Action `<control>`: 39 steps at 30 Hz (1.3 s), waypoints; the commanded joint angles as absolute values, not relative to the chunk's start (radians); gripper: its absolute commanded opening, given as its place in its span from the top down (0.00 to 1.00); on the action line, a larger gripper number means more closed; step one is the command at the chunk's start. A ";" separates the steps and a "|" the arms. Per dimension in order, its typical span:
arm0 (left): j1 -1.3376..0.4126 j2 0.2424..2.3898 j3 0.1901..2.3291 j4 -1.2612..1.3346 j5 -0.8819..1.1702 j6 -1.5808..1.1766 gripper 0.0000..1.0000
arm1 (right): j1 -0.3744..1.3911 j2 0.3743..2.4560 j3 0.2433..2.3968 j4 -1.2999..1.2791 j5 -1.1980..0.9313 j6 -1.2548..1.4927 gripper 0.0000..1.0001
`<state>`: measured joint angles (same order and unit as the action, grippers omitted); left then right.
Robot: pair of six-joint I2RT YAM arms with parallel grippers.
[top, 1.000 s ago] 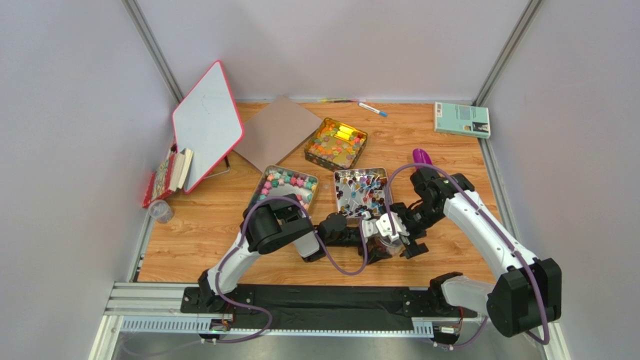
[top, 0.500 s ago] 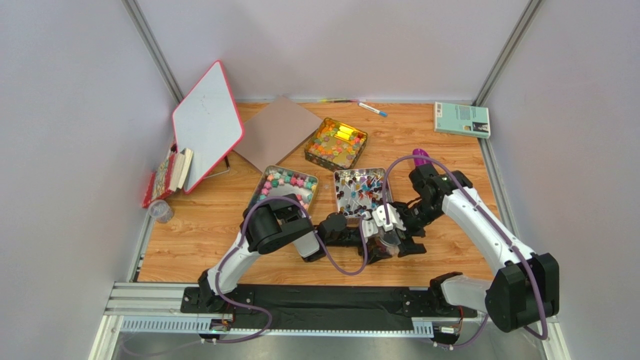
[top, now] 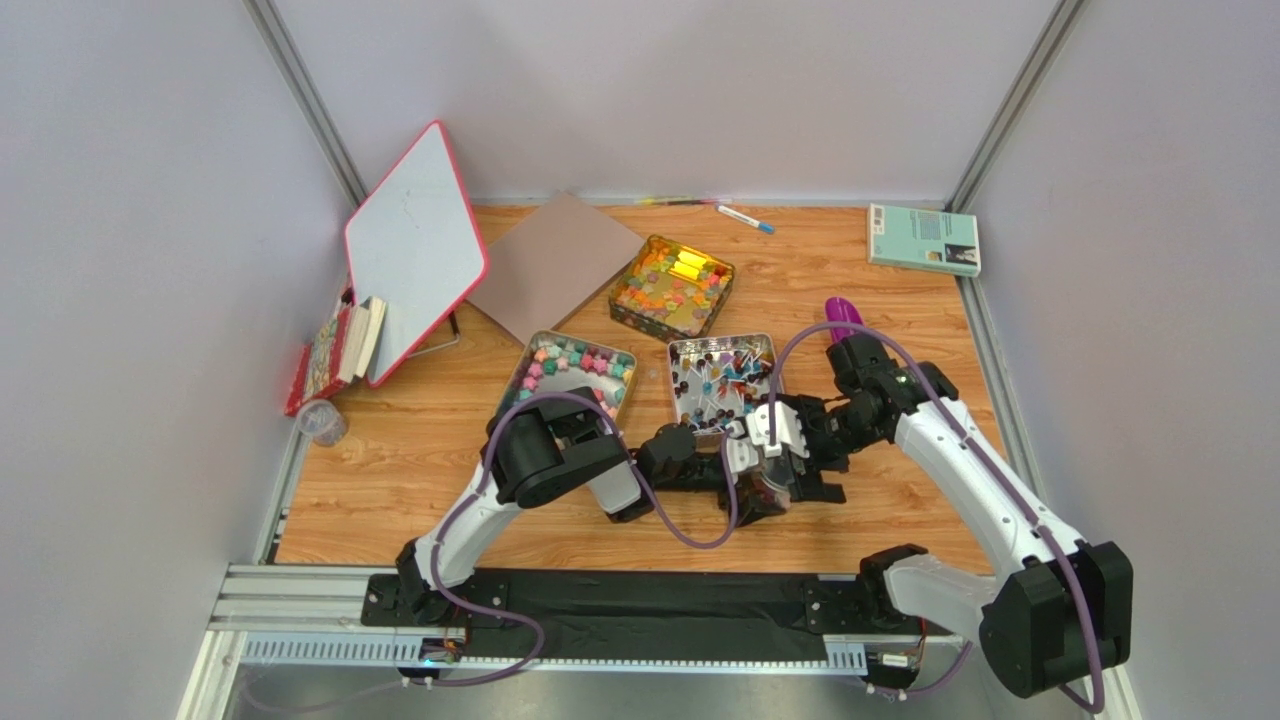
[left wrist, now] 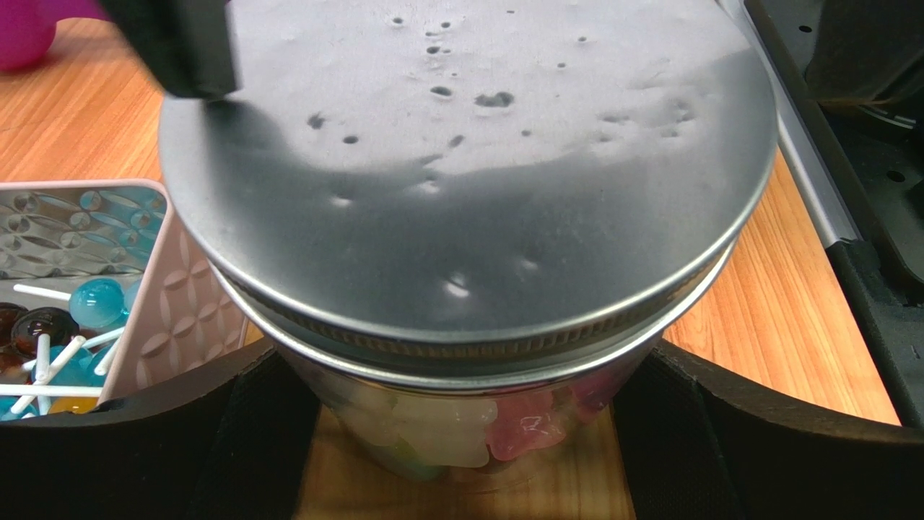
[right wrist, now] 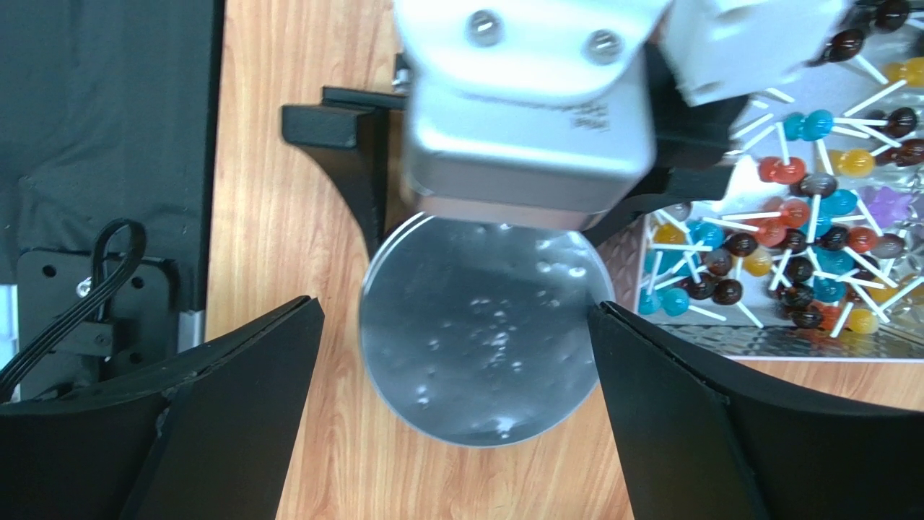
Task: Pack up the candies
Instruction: Screw the bottle lid onto the packing bottle.
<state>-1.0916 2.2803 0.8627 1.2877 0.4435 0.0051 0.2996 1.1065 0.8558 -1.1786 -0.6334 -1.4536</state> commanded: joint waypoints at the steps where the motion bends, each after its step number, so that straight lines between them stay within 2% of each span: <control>1: -1.080 2.388 0.810 0.884 0.436 -0.043 1.00 | 0.298 1.161 0.897 -1.106 -0.632 -1.373 0.00; 11: -1.080 2.385 0.808 0.876 0.420 -0.052 1.00 | 0.285 1.206 0.900 -1.175 -0.563 -1.419 0.00; 21: -1.055 2.391 0.815 0.859 0.426 -0.074 1.00 | 0.247 1.106 0.812 -1.252 -0.483 -1.459 0.00; 30: -1.046 2.401 0.825 0.847 0.419 -0.071 1.00 | 0.227 0.931 0.723 -1.339 -0.440 -1.490 0.00; 35: -1.048 2.405 0.830 0.839 0.448 -0.060 1.00 | 0.128 0.905 0.787 -1.332 -0.426 -1.460 0.00; 39: -1.046 2.413 0.833 0.833 0.457 -0.045 1.00 | 0.104 1.018 0.926 -1.307 -0.489 -1.424 0.00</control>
